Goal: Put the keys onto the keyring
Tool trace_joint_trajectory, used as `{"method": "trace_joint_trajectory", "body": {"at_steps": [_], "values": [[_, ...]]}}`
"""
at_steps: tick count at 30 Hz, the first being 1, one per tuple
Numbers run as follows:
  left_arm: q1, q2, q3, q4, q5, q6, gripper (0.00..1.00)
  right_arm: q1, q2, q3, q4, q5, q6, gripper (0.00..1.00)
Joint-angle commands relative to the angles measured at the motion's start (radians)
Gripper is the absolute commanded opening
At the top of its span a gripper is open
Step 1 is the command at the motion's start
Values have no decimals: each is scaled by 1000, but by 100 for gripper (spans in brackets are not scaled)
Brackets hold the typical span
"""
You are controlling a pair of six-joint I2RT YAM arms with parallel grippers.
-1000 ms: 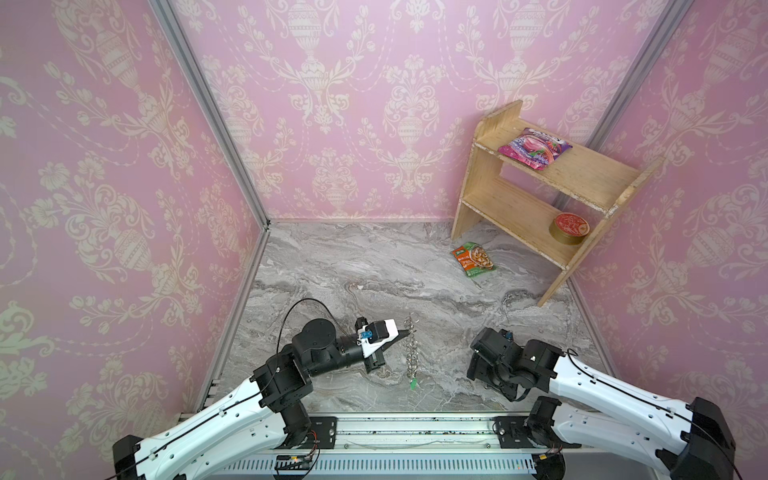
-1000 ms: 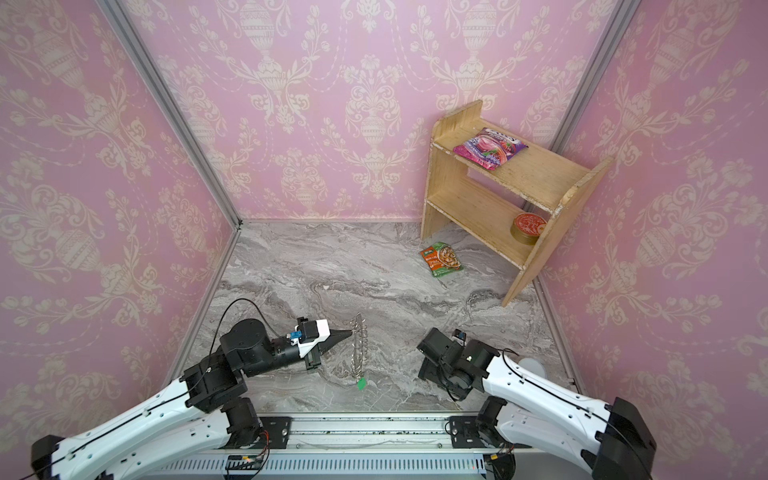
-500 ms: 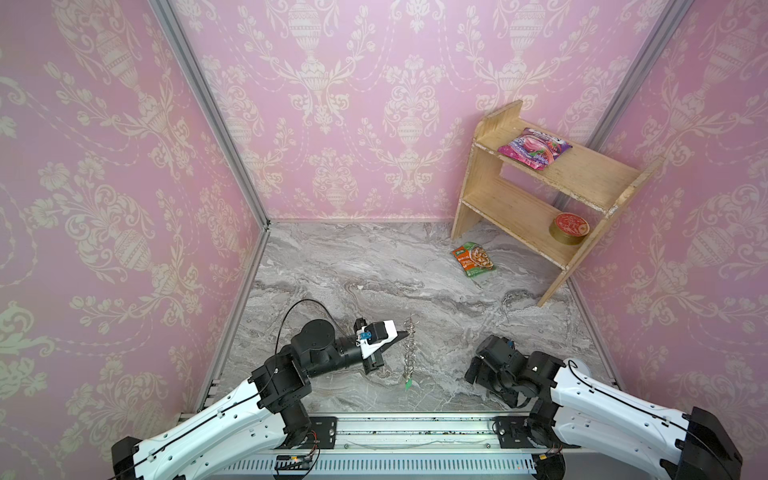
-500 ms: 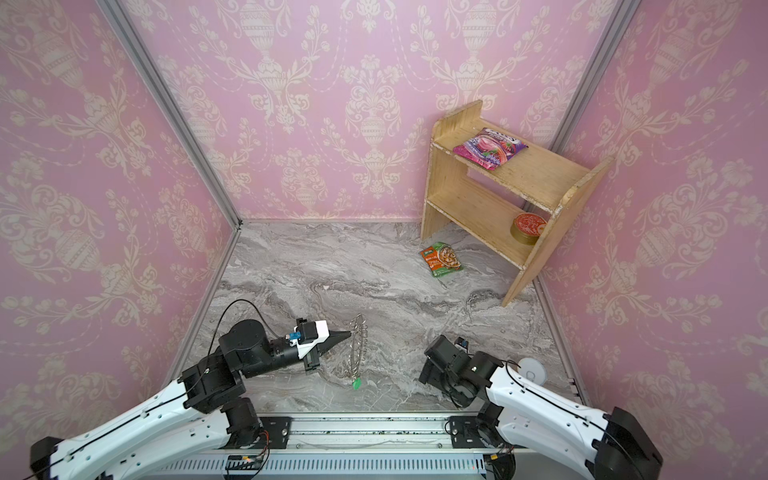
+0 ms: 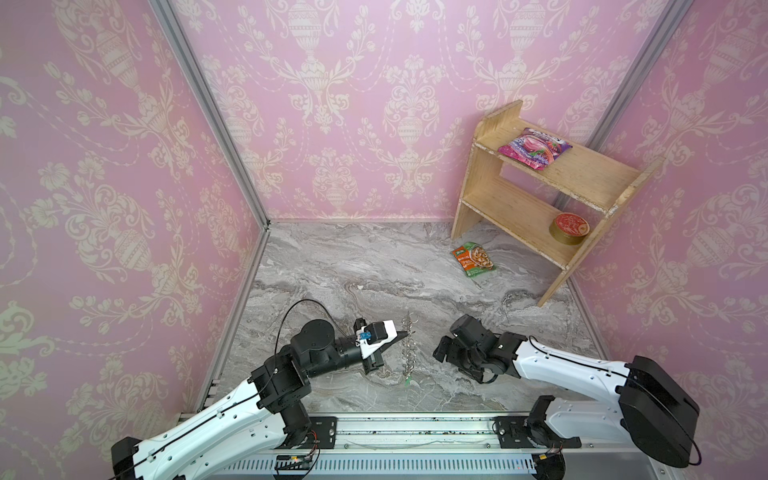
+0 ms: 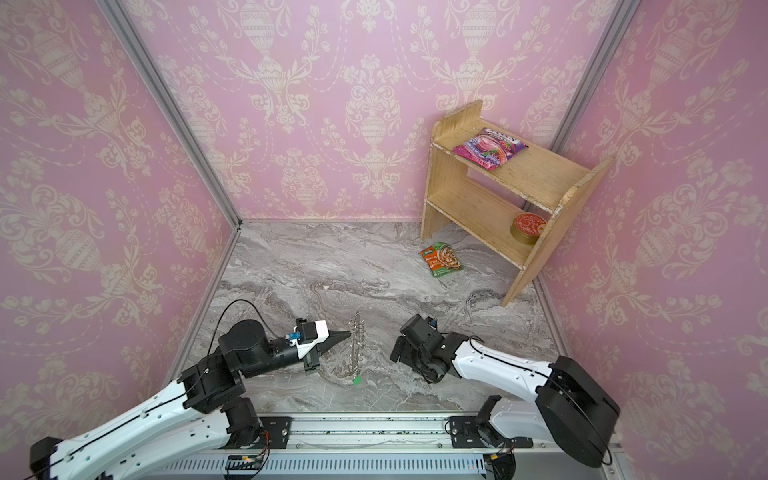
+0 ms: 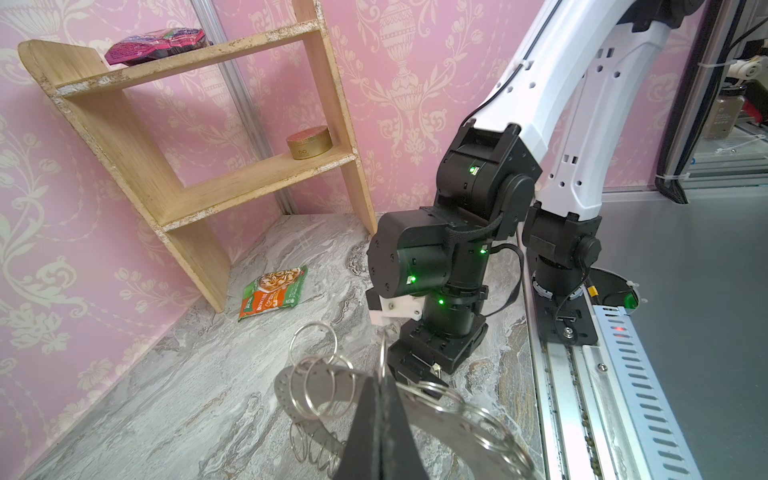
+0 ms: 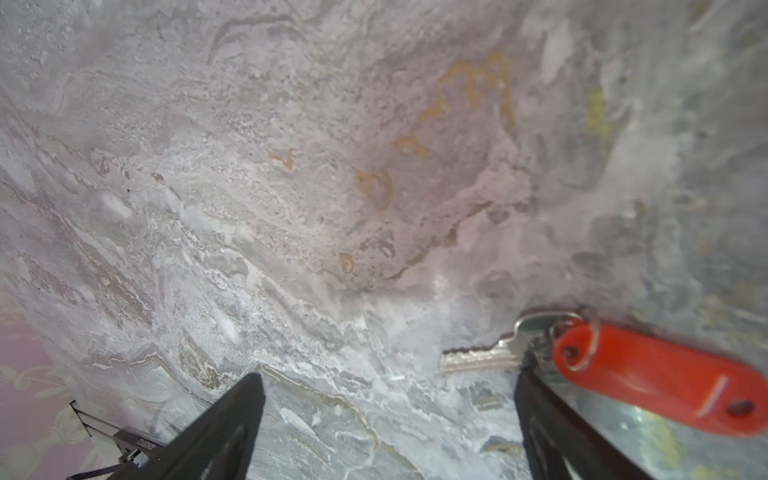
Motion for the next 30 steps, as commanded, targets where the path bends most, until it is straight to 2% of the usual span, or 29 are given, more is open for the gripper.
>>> {"method": "trace_joint_trajectory", "body": {"at_steps": [1, 5, 8, 14, 16, 20, 25, 30], "values": [[8, -25, 22, 0, -19, 10, 0, -19, -17, 92, -155, 53, -142, 92], [8, -37, 15, -1, -25, 10, 0, -58, -73, 175, -377, 138, -201, 84], [8, -36, 6, 10, -22, 7, 0, -97, -96, 187, -444, 155, -218, 76], [8, -31, 6, 11, -20, 8, 0, -121, -56, 148, -419, 150, -201, 66], [7, -32, 5, 9, -23, 10, 0, -157, -60, 110, -359, 118, -192, 63], [8, -28, 7, 3, -26, 10, 0, -226, -55, 80, -279, 51, -199, 52], [8, -22, 4, 8, -24, 10, 0, -285, -5, 48, -260, 22, -240, 53], [8, -27, 5, 9, -25, 7, 0, -320, -48, -48, -144, -75, -205, 59]]}}
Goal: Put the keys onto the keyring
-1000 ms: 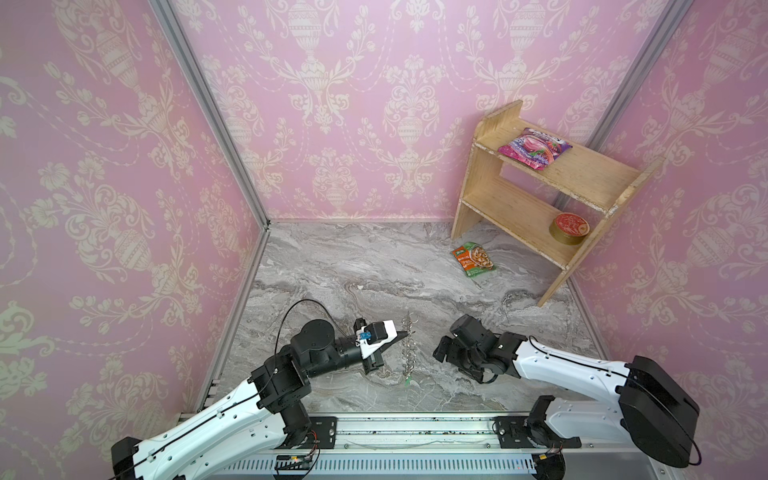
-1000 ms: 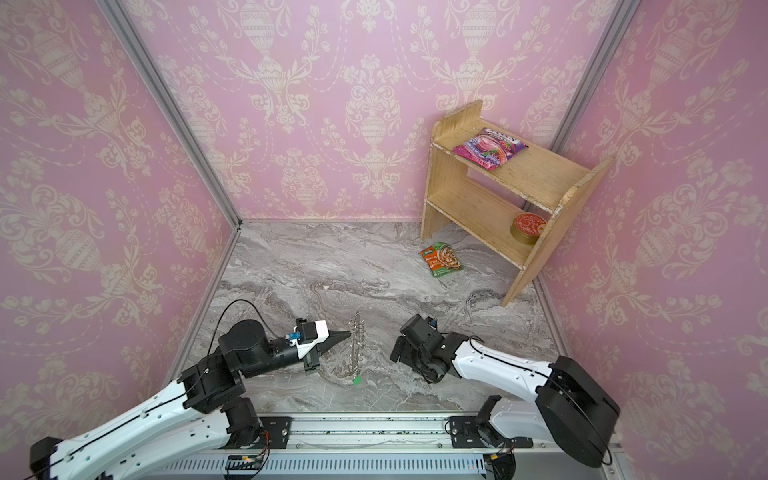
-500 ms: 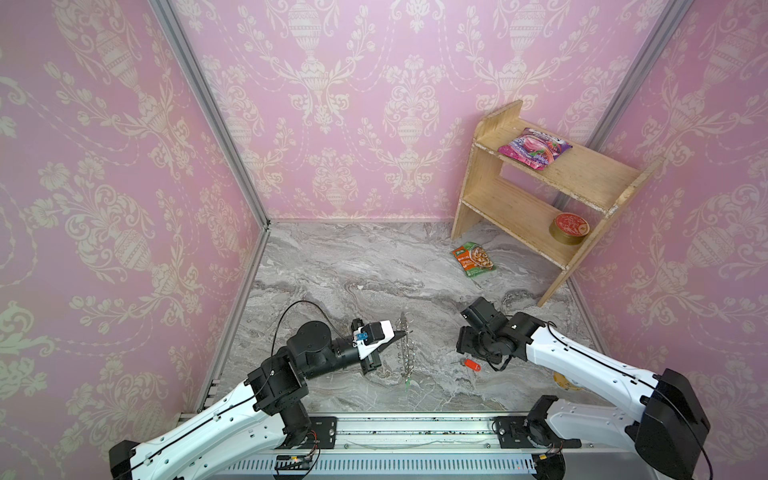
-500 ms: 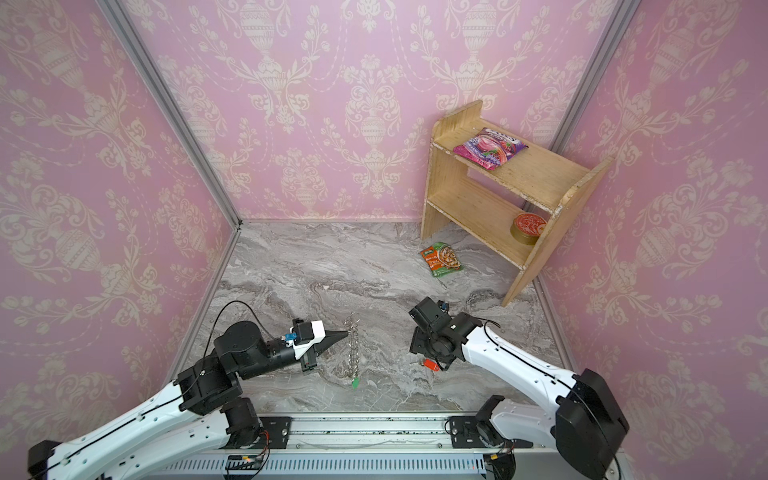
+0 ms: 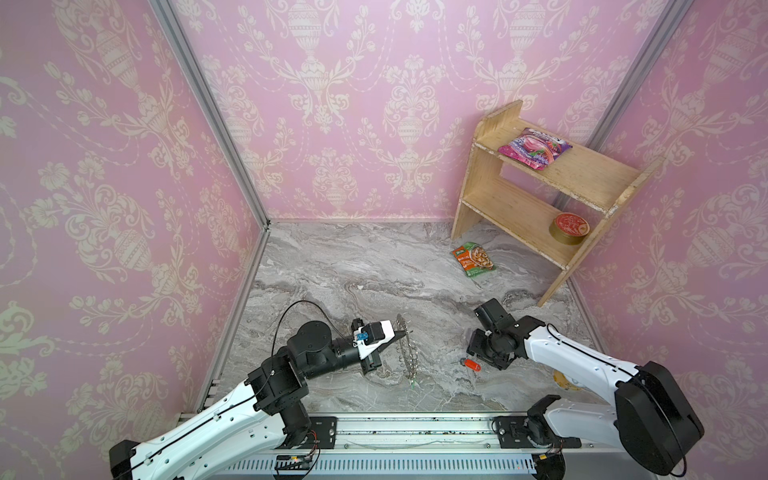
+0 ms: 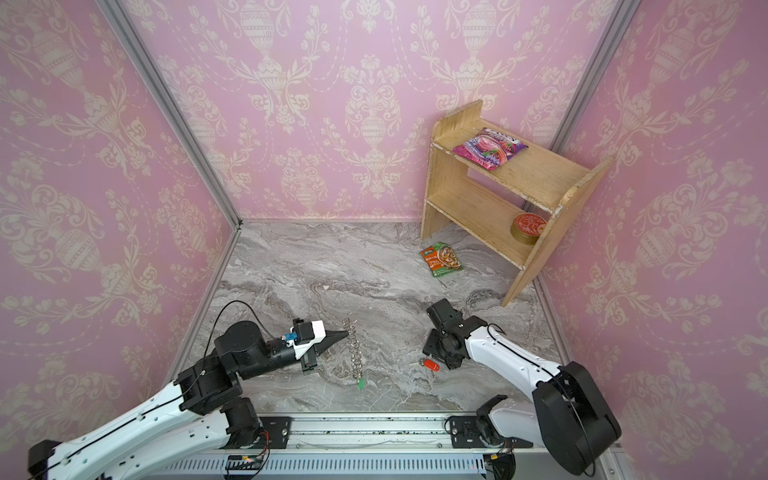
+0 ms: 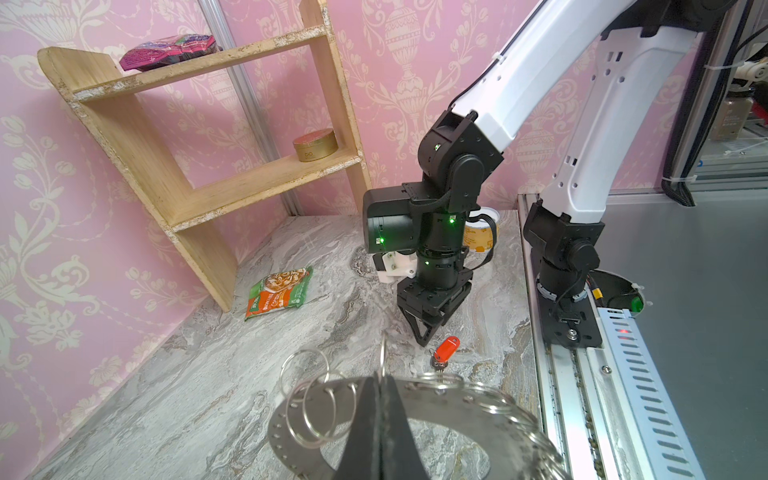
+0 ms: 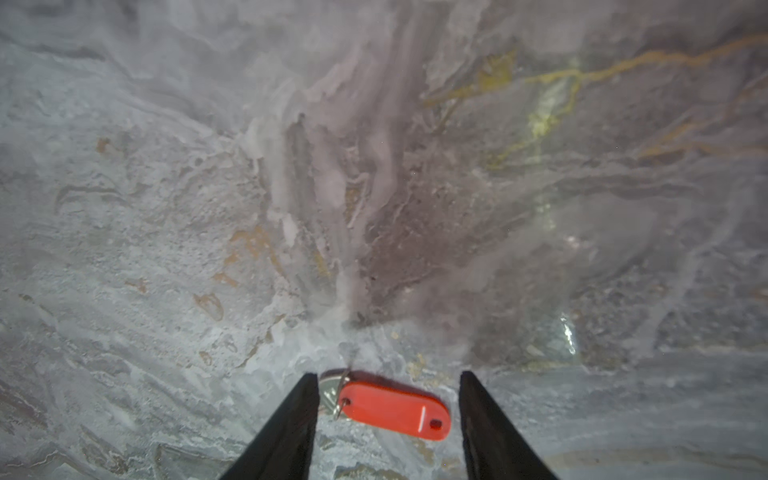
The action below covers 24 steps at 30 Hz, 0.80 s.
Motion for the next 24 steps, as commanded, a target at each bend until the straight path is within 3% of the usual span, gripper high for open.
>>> {"method": "trace_joint_trajectory", "body": {"at_steps": [1, 6, 15, 21, 24], "values": [[8, -6, 5, 17, -11, 7, 0, -3, -34, -57, 78, -81, 18, 61], [8, -1, 6, 21, -4, 5, 0, 14, -109, -146, 160, -153, 109, 65], [8, 1, 8, 27, 2, 5, 0, 192, -189, -204, 227, -93, 314, 67], [8, -5, 9, 21, 1, 5, 0, 236, -16, -99, 290, -98, 206, 68], [8, -16, 14, 6, -6, 5, 0, 238, -4, -5, 183, -86, 49, 67]]}}
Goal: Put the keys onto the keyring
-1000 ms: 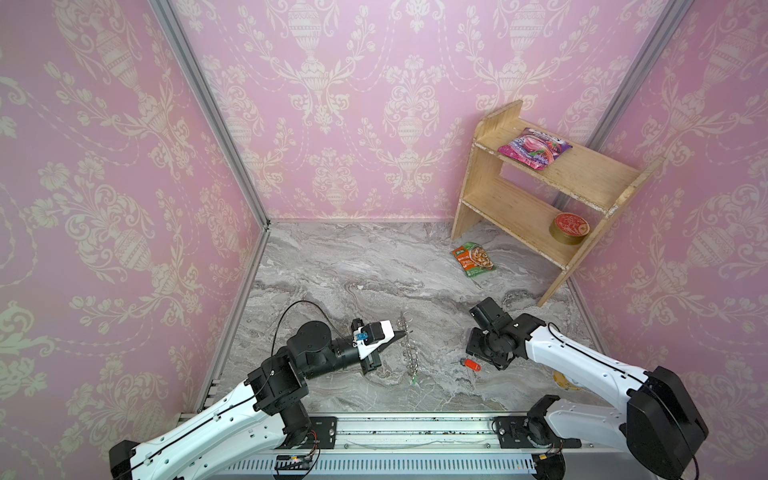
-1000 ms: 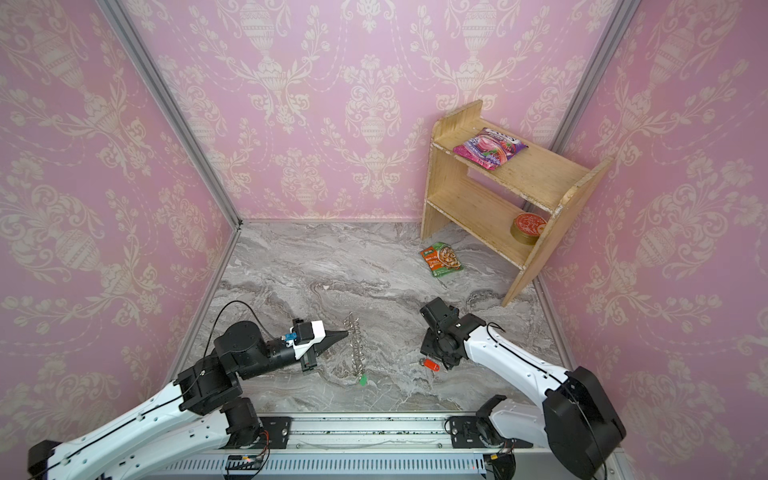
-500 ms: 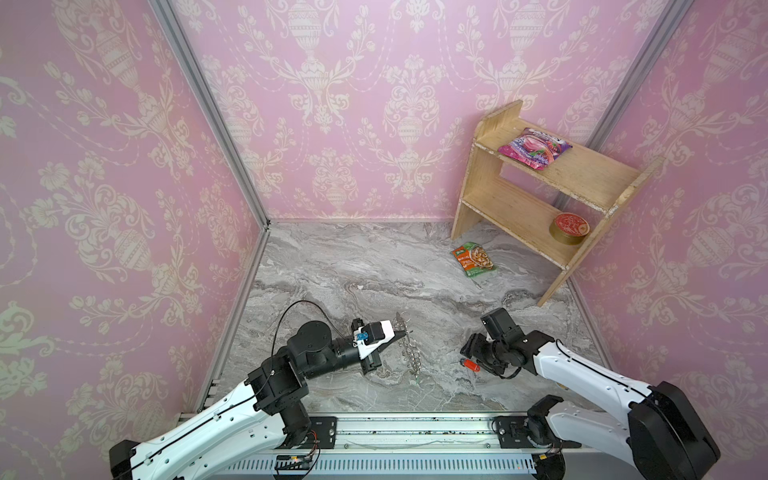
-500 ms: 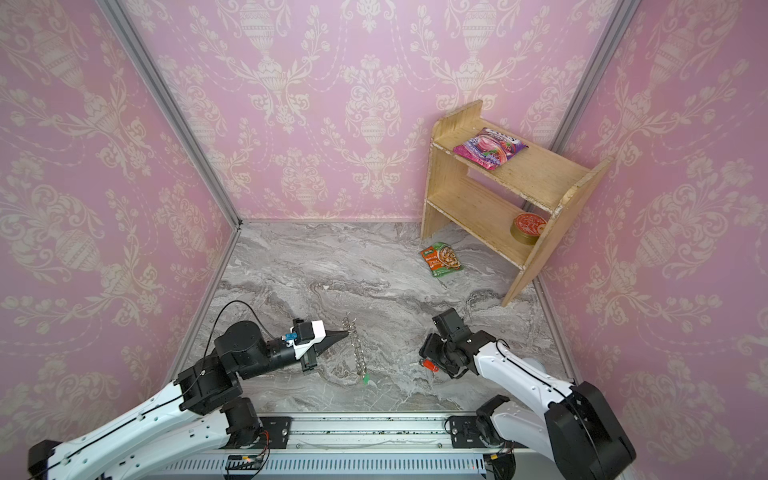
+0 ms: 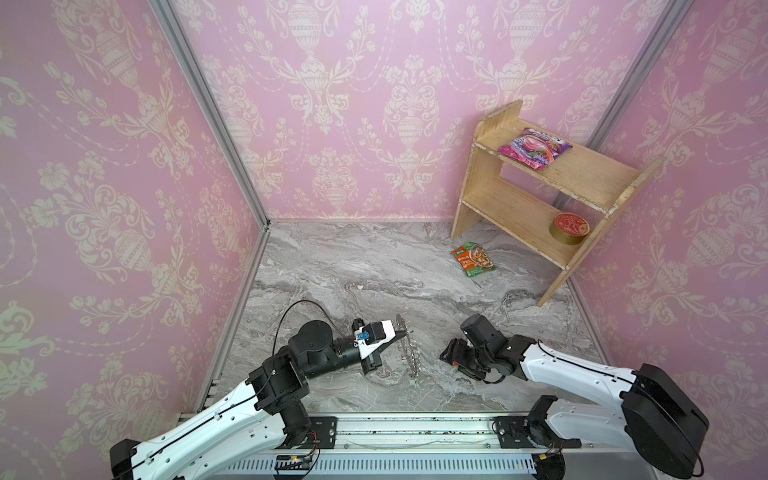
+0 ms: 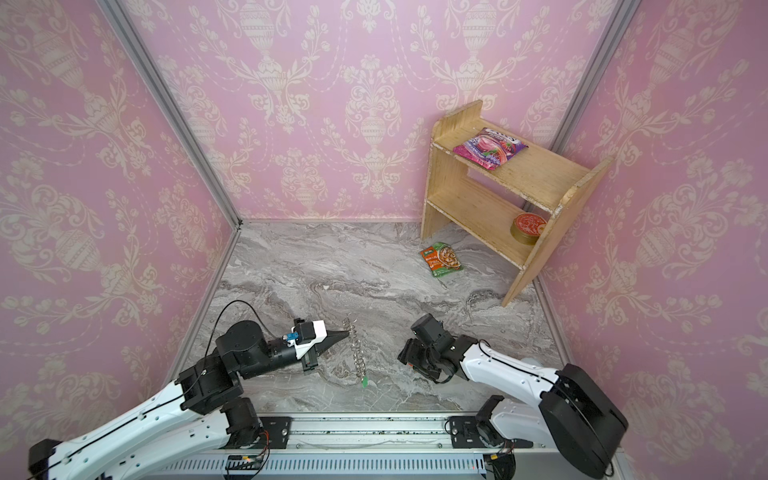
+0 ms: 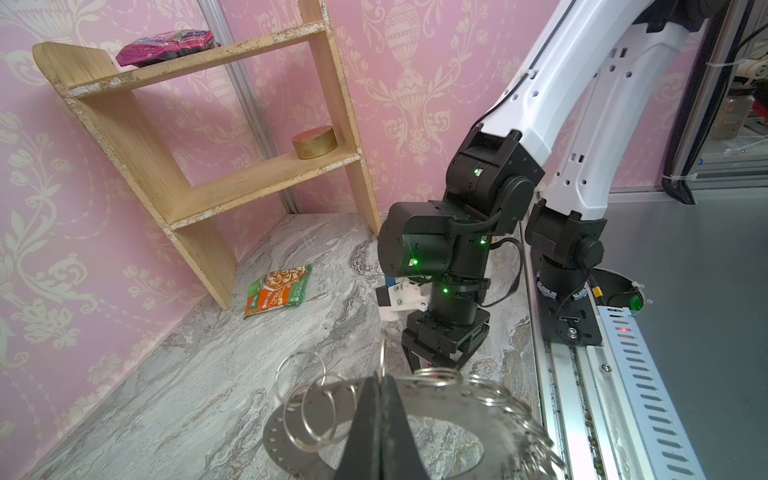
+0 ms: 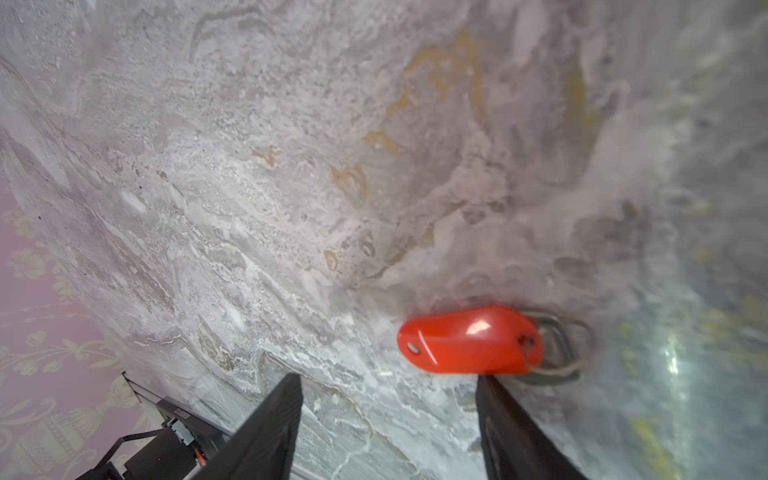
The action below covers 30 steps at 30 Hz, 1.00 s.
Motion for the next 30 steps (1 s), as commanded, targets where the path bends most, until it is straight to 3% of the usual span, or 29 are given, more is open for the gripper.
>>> {"method": "trace_joint_trajectory", "body": {"at_steps": [1, 4, 7, 13, 20, 30], "values": [[8, -23, 16, 1, -8, 5, 0, 4, -14, 92, -160, 59, -200, 67], [8, -30, 16, -5, -8, 5, 0, -13, -107, 133, -287, 127, -314, 67], [7, -26, 10, 7, -4, 6, 0, -75, -133, 138, -323, 120, -382, 72], [8, -18, 16, 10, -1, 4, 0, -180, -33, 125, -210, 47, -469, 82], [8, -22, 20, 0, -4, -1, 0, -215, 74, 127, -108, -34, -506, 91], [8, -19, 17, 5, -2, -3, 0, -213, 142, 107, -84, -101, -491, 91]]}}
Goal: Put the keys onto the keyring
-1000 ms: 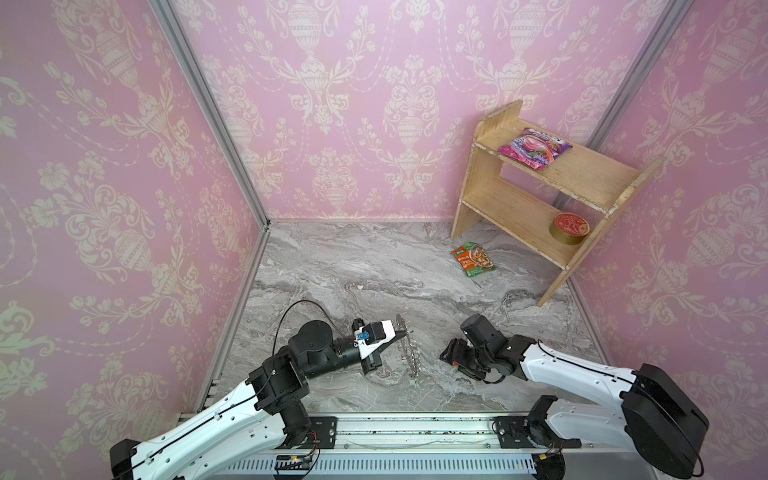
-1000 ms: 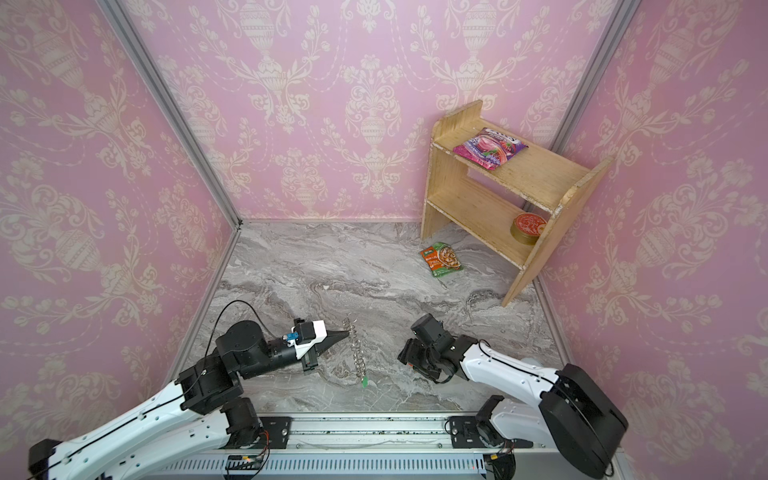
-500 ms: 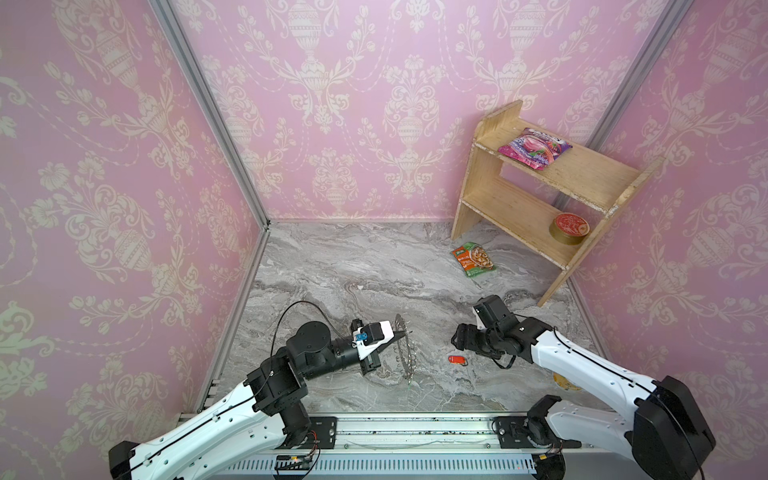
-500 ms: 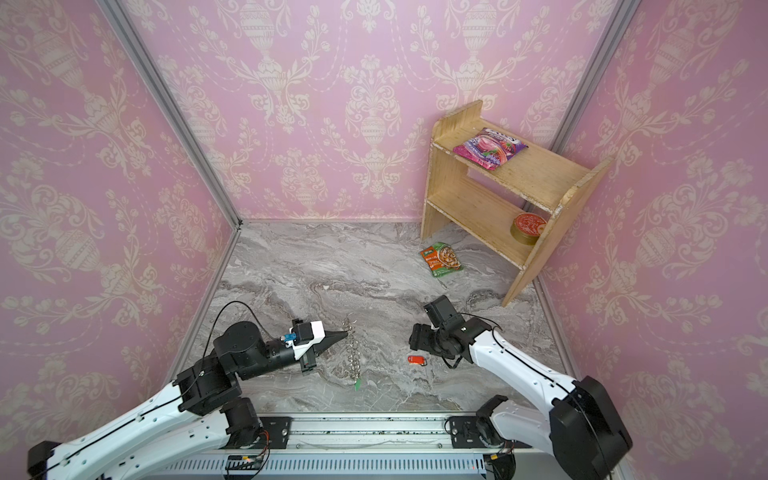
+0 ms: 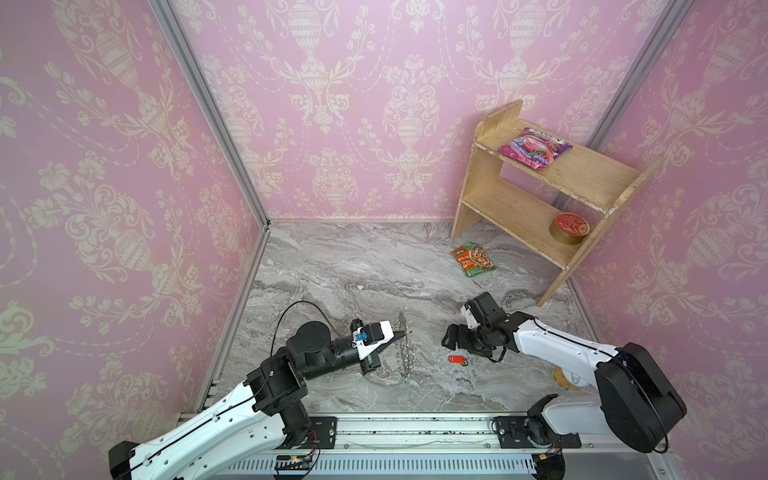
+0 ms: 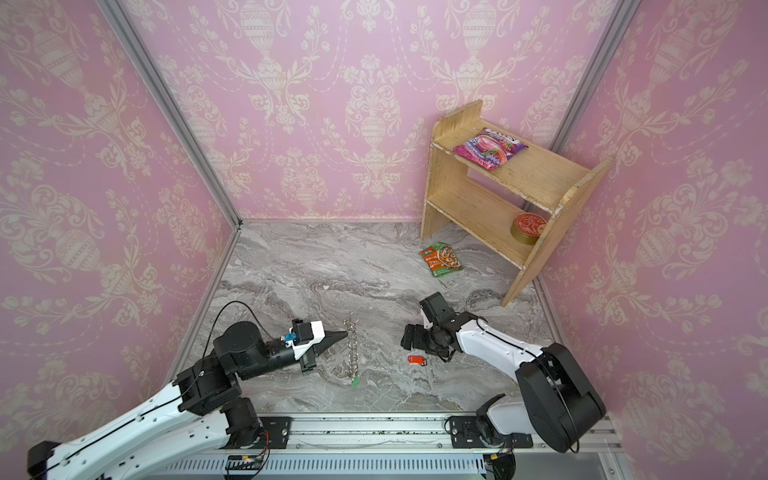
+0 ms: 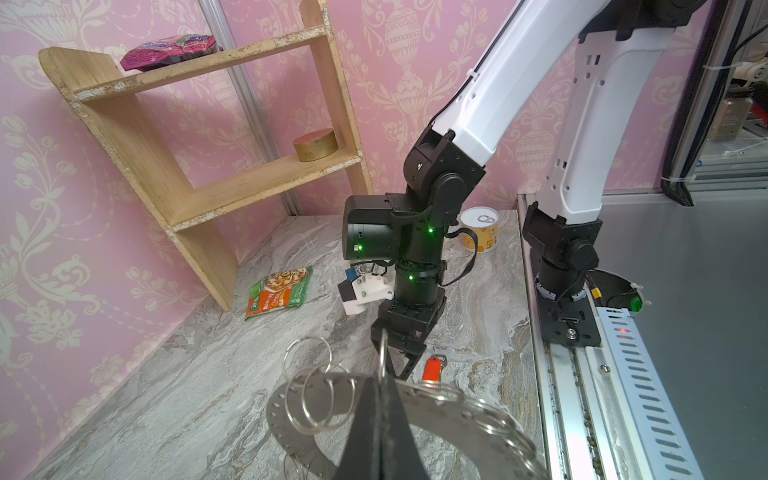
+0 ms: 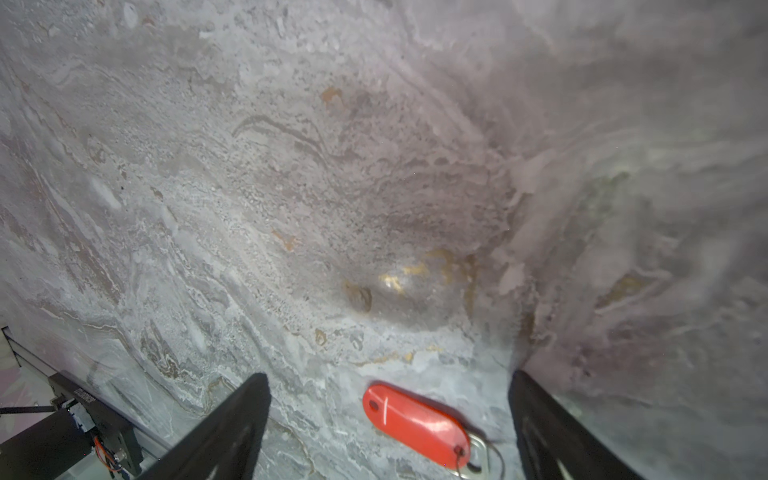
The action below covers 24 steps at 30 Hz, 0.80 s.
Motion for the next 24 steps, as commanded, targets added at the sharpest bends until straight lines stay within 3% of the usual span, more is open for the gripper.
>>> {"method": "trace_joint_trajectory", "body": {"at_steps": [1, 13, 24], "values": [[8, -9, 17, 10, -2, -3, 0, -2, 9, -25, -12, -29, -6, 91], [8, -4, 25, 10, 4, -8, 0, 71, -90, -97, -70, -37, 107, 91], [8, -1, 28, 15, 13, -18, 0, 189, -121, -117, 13, -35, 271, 92]]}}
